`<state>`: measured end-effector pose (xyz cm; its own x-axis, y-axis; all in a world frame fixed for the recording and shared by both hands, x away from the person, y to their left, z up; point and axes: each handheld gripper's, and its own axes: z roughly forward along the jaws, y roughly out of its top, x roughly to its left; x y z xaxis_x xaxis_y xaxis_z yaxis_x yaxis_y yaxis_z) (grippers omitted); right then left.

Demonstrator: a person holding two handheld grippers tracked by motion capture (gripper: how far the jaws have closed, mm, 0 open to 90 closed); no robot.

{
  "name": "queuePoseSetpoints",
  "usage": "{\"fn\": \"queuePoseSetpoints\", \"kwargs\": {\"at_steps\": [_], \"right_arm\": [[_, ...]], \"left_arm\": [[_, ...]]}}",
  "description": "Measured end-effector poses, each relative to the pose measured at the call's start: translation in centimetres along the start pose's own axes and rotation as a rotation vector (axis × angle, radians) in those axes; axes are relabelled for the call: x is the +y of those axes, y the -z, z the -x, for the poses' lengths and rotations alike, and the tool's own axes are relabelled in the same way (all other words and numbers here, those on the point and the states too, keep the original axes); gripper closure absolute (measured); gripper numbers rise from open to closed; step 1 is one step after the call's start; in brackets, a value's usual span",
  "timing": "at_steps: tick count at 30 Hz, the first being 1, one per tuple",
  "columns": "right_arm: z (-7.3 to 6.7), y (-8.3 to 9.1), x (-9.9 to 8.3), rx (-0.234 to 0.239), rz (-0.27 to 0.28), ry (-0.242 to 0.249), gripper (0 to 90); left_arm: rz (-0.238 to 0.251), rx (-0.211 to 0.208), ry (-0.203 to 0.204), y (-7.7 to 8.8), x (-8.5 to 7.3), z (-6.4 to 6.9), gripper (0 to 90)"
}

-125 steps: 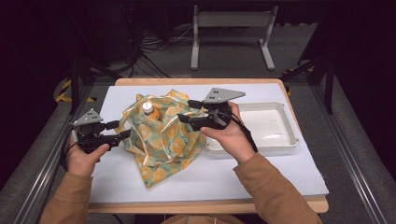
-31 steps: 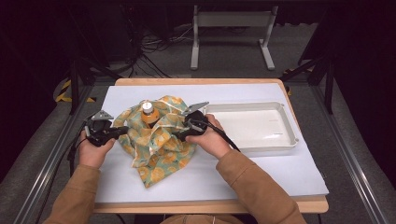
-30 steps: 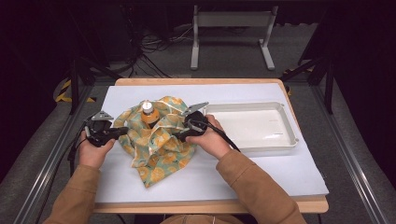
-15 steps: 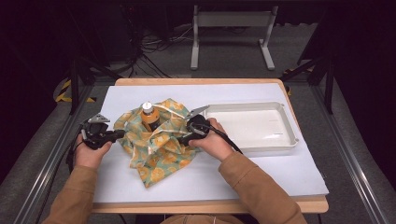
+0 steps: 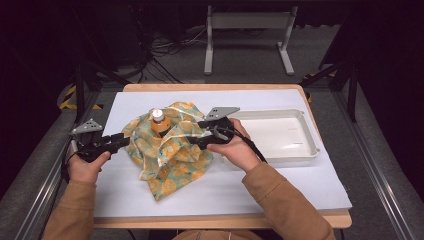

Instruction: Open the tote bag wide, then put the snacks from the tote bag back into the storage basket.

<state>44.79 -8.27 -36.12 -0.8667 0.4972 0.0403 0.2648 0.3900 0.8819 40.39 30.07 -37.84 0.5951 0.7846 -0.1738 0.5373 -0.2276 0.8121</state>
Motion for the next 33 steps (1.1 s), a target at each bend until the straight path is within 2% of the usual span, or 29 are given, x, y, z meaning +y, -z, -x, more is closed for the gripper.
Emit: {"fn": "queuePoseSetpoints", "kwargs": {"at_steps": [5, 6, 7, 11, 14, 15, 18, 21, 25, 28, 33], "right_arm": [[-0.1, 0.7, 2.1, 0.052, 0.094, 0.004, 31.7], [-0.1, 0.7, 2.1, 0.052, 0.094, 0.004, 31.7], [-0.1, 0.9, 2.9, 0.082, 0.114, 0.007, 31.7], [-0.1, 0.9, 3.6, 0.114, 0.126, 0.018, 31.7], [0.0, 1.0, 4.4, 0.138, 0.125, 0.016, 31.7], [0.0, 1.0, 4.6, 0.152, 0.123, 0.013, 31.7], [0.2, 0.8, 5.4, 0.155, 0.1, 0.011, 31.7], [0.4, 0.3, 5.9, 0.158, 0.096, 0.012, 31.7], [0.5, -0.7, 6.6, 0.132, 0.078, 0.028, 31.2], [0.6, -1.5, 6.9, 0.114, 0.056, 0.031, 31.1], [0.5, -3.1, 7.4, 0.127, 0.035, 0.033, 30.5]], "left_arm": [[0.017, -0.026, -0.025, 0.4, 0.3, 0.5, 58.6], [0.017, -0.026, -0.025, 0.4, 0.3, 0.5, 57.8], [0.03, -0.038, -0.032, 0.6, 0.3, 0.5, 57.1], [0.047, -0.049, -0.033, 1.2, 0.4, 0.6, 55.5], [0.053, -0.066, -0.052, 1.8, 0.6, 0.5, 52.5], [0.051, -0.065, -0.057, 2.0, 0.7, 0.5, 50.6], [0.052, -0.047, -0.067, 2.8, 0.8, 0.6, 47.1], [0.069, -0.038, -0.055, 3.6, 0.6, 0.6, 45.4], [0.068, -0.004, -0.032, 4.4, 0.3, 0.2, 41.9], [0.068, 0.002, -0.017, 4.8, 0.1, -0.1, 41.0], [0.072, 0.027, -0.003, 5.5, -0.6, -0.5, 40.4]]}}
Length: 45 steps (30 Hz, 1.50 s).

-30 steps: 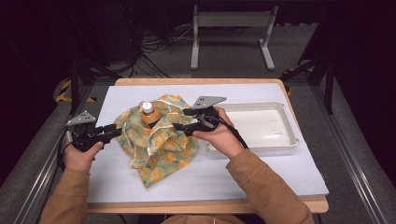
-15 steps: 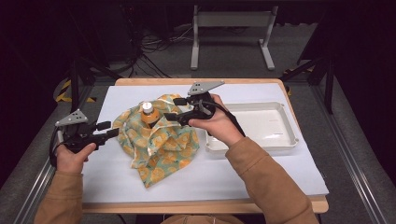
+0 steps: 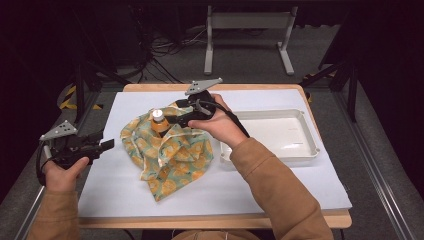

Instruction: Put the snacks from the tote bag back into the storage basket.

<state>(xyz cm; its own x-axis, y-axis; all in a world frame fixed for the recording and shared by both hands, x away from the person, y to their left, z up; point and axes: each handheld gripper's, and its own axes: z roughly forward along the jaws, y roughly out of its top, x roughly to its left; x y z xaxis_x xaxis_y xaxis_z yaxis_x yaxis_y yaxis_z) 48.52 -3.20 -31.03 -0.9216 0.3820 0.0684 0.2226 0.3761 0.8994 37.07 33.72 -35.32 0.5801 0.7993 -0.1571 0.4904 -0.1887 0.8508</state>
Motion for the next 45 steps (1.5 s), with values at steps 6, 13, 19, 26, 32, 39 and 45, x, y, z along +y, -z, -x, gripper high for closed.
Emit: {"fn": "queuePoseSetpoints", "kwargs": {"at_steps": [6, 13, 19, 26, 32, 39, 45], "right_arm": [[0.4, -1.8, 0.1, -0.008, -0.029, 0.004, 30.5], [0.3, -3.3, 0.1, 0.007, -0.035, 0.01, 30.7], [0.1, -4.5, 0.0, 0.016, -0.047, 0.02, 32.4], [-0.2, -5.2, 0.1, 0.014, -0.081, 0.061, 42.4], [-0.4, -5.4, 0.3, -0.001, -0.108, 0.104, 58.0], [-0.8, -5.3, 0.6, -0.025, -0.124, 0.148, 58.3], [-1.0, -5.0, 1.6, -0.014, -0.116, 0.143, 61.0]], "left_arm": [[-0.026, 0.05, 0.015, 0.2, -0.5, -0.2, 40.1], [-0.032, 0.065, 0.033, 0.3, -0.8, -0.5, 40.2], [-0.031, 0.064, 0.041, 0.2, -0.9, -0.8, 40.2], [-0.048, 0.068, 0.047, -0.3, -1.1, -0.8, 40.3], [-0.049, 0.066, 0.047, -0.3, -1.1, -0.8, 40.3], [-0.054, 0.062, 0.048, -0.5, -1.2, -0.8, 40.3], [-0.056, 0.059, 0.045, -0.7, -1.2, -0.8, 40.3]]}}
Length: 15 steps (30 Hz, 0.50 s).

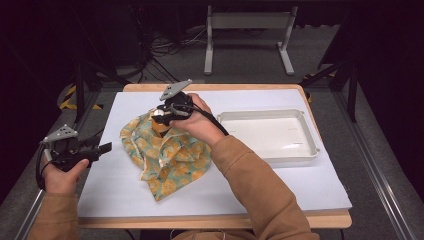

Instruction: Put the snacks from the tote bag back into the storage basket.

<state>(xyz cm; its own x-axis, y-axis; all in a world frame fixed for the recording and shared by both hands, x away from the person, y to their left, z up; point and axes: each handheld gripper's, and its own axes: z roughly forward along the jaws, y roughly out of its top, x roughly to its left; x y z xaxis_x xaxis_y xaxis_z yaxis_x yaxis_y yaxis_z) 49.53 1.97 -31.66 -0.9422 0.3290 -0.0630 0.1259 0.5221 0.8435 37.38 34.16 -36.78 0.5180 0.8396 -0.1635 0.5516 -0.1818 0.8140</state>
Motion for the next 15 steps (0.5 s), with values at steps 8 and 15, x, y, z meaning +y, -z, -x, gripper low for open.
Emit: {"fn": "queuePoseSetpoints", "kwargs": {"at_steps": [8, 15], "right_arm": [[0.1, 0.3, 0.5, -0.019, -0.033, 0.003, 61.2], [-0.3, 1.1, 1.5, -0.032, -0.033, 0.017, 61.3]], "left_arm": [[-0.004, -0.003, -0.002, -0.2, 0.0, 0.0, 40.4], [-0.004, -0.004, 0.005, -0.3, -0.1, 0.0, 40.4]]}}
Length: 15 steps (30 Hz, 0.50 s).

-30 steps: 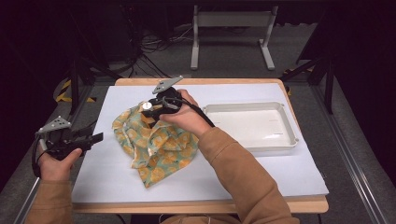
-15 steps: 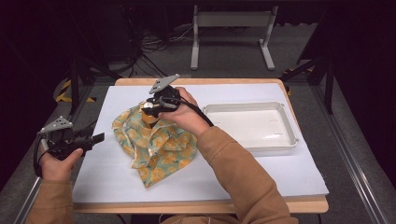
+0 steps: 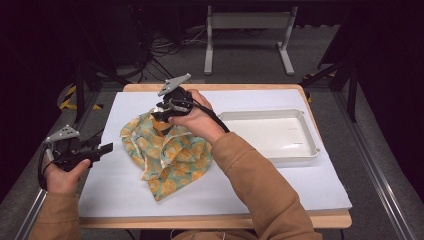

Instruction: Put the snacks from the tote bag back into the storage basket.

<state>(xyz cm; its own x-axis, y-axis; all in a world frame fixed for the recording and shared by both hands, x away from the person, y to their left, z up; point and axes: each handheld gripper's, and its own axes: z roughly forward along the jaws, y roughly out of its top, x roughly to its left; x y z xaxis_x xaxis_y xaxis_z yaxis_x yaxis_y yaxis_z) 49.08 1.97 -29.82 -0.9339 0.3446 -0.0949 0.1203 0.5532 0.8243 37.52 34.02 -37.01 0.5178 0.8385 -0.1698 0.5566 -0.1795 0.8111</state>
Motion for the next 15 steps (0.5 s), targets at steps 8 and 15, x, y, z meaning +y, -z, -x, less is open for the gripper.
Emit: {"fn": "queuePoseSetpoints", "kwargs": {"at_steps": [8, 15], "right_arm": [[0.0, 1.6, 1.5, -0.015, 0.004, 0.0, 61.4], [0.1, 2.8, 2.4, -0.026, 0.013, -0.003, 61.4]], "left_arm": [[0.0, -0.001, 0.001, -0.1, 0.0, 0.0, 40.4], [0.0, -0.002, 0.0, -0.1, 0.0, 0.0, 40.4]]}}
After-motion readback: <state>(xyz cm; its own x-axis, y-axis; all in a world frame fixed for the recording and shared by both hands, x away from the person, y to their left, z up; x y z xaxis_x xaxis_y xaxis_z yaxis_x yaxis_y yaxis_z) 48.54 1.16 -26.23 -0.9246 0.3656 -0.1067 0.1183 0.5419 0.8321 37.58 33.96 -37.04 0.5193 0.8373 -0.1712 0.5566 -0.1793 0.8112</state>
